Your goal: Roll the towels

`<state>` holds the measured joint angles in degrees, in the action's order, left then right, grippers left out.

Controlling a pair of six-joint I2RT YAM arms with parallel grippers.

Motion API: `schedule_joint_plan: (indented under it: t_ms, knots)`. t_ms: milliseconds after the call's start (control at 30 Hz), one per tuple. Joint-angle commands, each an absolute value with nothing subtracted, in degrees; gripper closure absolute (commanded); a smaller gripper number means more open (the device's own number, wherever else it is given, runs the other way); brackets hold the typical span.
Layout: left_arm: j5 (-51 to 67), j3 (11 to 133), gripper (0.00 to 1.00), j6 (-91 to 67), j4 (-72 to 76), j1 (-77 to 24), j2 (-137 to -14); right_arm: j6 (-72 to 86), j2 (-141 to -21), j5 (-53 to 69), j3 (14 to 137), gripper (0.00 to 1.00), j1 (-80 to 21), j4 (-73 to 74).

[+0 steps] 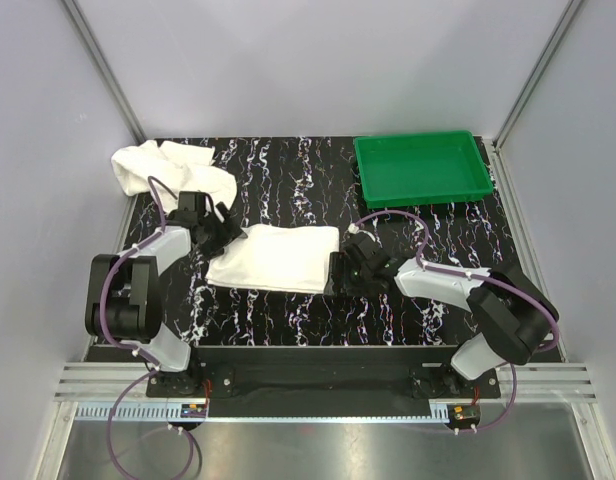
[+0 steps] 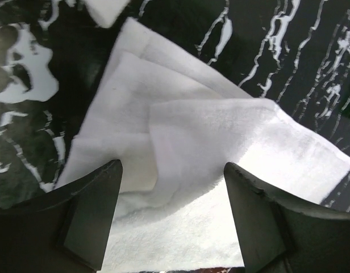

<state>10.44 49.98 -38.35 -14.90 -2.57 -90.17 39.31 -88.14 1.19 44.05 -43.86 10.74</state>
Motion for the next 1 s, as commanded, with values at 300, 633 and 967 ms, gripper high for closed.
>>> schedule_joint_plan:
  t_ms: [300, 633, 967]
  knots:
    - [15.03, 48.69, 0.63, -38.32, -5.1, -2.81, -87.54, 40.43, -87.54, 1.32, 41.66, 0.2, -43.51, 10.81]
    - [8.53, 45.35, 0.96, -35.77, -7.2, -2.9, -75.34, 41.13, -88.42, 2.11, 40.34, 0.21, -43.51, 9.58]
    - [-7.28, 49.03, 0.2, -36.82, -16.86, -2.9, -75.94, 40.34, -86.4, 0.54, 40.87, 0.2, -43.51, 11.5]
